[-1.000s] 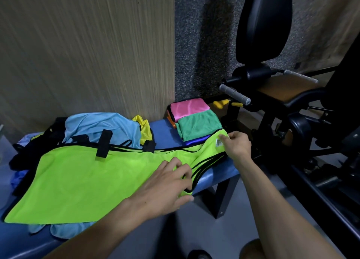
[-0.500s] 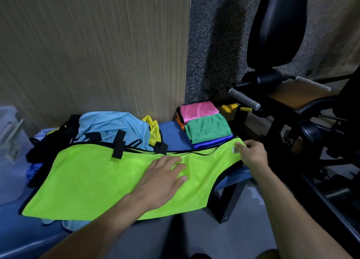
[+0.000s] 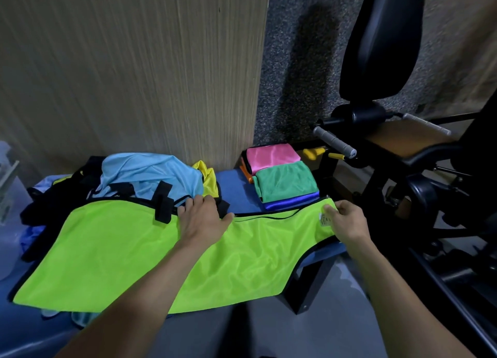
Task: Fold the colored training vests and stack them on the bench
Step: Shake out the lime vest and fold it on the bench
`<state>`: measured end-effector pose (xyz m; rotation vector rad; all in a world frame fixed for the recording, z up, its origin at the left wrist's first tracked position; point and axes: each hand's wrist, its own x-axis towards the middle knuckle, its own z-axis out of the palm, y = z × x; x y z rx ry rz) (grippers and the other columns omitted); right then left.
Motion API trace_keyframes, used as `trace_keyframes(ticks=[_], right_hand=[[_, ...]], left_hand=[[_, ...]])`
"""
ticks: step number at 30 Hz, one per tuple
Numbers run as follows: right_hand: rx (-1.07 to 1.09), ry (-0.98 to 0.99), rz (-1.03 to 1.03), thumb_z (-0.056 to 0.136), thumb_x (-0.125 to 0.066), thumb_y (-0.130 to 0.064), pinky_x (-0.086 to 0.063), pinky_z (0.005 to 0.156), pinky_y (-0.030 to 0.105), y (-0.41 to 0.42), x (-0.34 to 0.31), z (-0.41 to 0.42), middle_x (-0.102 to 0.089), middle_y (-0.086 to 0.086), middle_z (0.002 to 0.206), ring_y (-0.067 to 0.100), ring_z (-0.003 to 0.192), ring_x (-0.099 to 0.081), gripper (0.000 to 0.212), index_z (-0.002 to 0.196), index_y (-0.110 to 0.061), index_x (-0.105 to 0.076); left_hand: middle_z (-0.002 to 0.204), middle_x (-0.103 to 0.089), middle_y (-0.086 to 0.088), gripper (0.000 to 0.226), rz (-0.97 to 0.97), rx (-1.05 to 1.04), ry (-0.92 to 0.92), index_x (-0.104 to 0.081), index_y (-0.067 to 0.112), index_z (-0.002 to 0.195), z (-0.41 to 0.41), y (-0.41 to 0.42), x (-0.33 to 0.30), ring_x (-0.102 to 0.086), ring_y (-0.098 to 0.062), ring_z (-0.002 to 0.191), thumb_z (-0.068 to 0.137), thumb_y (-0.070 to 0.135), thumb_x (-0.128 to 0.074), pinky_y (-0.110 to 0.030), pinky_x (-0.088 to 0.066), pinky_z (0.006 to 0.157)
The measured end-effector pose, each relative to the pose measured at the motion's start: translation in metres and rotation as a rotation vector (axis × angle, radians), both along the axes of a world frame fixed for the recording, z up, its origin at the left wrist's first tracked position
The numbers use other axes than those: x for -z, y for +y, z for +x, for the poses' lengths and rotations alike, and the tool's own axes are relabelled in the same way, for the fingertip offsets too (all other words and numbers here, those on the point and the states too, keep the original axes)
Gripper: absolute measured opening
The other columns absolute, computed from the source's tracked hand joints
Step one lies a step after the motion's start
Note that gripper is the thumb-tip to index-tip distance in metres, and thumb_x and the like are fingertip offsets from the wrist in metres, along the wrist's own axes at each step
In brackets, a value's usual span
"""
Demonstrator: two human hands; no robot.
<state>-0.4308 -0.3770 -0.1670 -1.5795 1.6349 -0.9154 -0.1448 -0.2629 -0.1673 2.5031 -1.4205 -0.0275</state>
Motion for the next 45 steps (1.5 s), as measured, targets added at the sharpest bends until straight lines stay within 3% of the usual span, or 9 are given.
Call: trace_keyframes(ticks=[7,11,19,22,27,31,35,38,45], right_hand=[[-0.005,0.031,0.003,0.098,-0.063,-0.030,-0.046,0.066,0.037,-0.003,0.001,-0.001,-0.068,0.011,0.084,0.022,0.070,-0.057,0.020,0.087,-0.013,-0.065],[0.023,0.064,0.049,0.098,-0.061,-0.025,-0.041,0.058,0.033,-0.006,0.002,0.002,-0.067,0.011,0.078,0.022,0.065,-0.055,0.021,0.089,-0.008,-0.069],[0.016,0.108,0.035,0.097,-0.060,-0.029,-0.050,0.069,0.036,-0.006,-0.004,0.007,-0.073,0.006,0.080,0.023,0.078,-0.064,0.024,0.082,-0.012,-0.070],[0.005,0.128,-0.023,0.097,-0.061,-0.034,-0.053,0.079,0.043,-0.004,-0.010,0.015,-0.071,0.009,0.081,0.032,0.085,-0.064,0.025,0.082,-0.016,-0.068],[-0.026,0.131,-0.067,0.097,-0.062,-0.037,-0.051,0.077,0.043,0.004,-0.017,0.027,-0.067,0.010,0.079,0.036,0.085,-0.062,0.026,0.085,-0.015,-0.068],[0.009,0.107,-0.092,0.097,-0.063,-0.035,-0.048,0.076,0.041,0.011,-0.024,0.029,-0.067,0.015,0.084,0.037,0.088,-0.060,0.025,0.089,-0.011,-0.069],[0.040,0.061,-0.114,0.097,-0.063,-0.032,-0.043,0.073,0.038,0.019,-0.033,0.029,-0.066,0.017,0.087,0.034,0.087,-0.058,0.025,0.091,-0.009,-0.068],[0.058,0.032,-0.128,0.096,-0.064,-0.033,-0.046,0.072,0.039,0.027,-0.041,0.030,-0.066,0.013,0.081,0.036,0.085,-0.061,0.024,0.087,-0.010,-0.068],[0.033,-0.003,-0.167,0.093,-0.065,-0.036,-0.056,0.077,0.049,0.048,-0.061,0.047,-0.067,0.008,0.076,0.037,0.080,-0.064,0.023,0.080,-0.017,-0.066]], left_hand=[[0.080,-0.064,0.009,0.027,-0.342,0.050,0.425,-0.062,0.027,0.085,0.013,-0.012,-0.013,-0.065,-0.023,0.084,0.080,0.043,-0.082,-0.036,-0.050,0.072],[0.092,-0.062,0.004,0.032,-0.399,0.102,0.241,-0.062,0.020,0.101,0.020,-0.013,-0.011,-0.062,-0.024,0.087,0.084,0.038,-0.081,-0.037,-0.044,0.068],[0.140,-0.042,-0.001,0.061,-0.180,0.342,-0.126,-0.043,0.017,0.145,-0.007,0.014,-0.021,-0.042,-0.024,0.127,0.095,0.047,-0.062,-0.039,-0.042,0.102],[0.106,-0.056,0.010,0.025,-0.004,0.497,-0.008,-0.059,0.029,0.113,-0.012,0.045,-0.056,-0.054,-0.016,0.105,0.099,0.049,-0.056,-0.037,-0.049,0.085],[0.073,-0.064,-0.003,0.041,0.569,0.302,-0.009,-0.053,0.013,0.075,0.011,0.088,-0.080,-0.066,-0.022,0.068,0.102,0.044,-0.048,-0.037,-0.059,0.074],[0.112,-0.055,-0.004,0.029,0.290,0.213,-0.114,-0.055,0.017,0.121,0.033,0.095,-0.072,-0.057,-0.025,0.102,0.106,0.039,-0.044,-0.038,-0.048,0.081],[0.148,-0.040,0.004,0.050,0.046,0.308,-0.221,-0.037,0.026,0.151,0.067,0.091,-0.052,-0.038,-0.023,0.133,0.105,0.045,-0.042,-0.039,-0.034,0.109],[0.154,-0.042,0.004,0.048,0.061,0.265,-0.242,-0.040,0.027,0.152,0.092,0.086,-0.032,-0.033,-0.025,0.141,0.106,0.042,-0.040,-0.040,-0.018,0.118],[0.138,-0.057,-0.003,0.041,-0.093,0.137,-0.351,-0.065,0.023,0.131,0.102,0.084,-0.026,-0.047,-0.033,0.129,0.090,0.020,-0.064,-0.054,-0.021,0.116]])
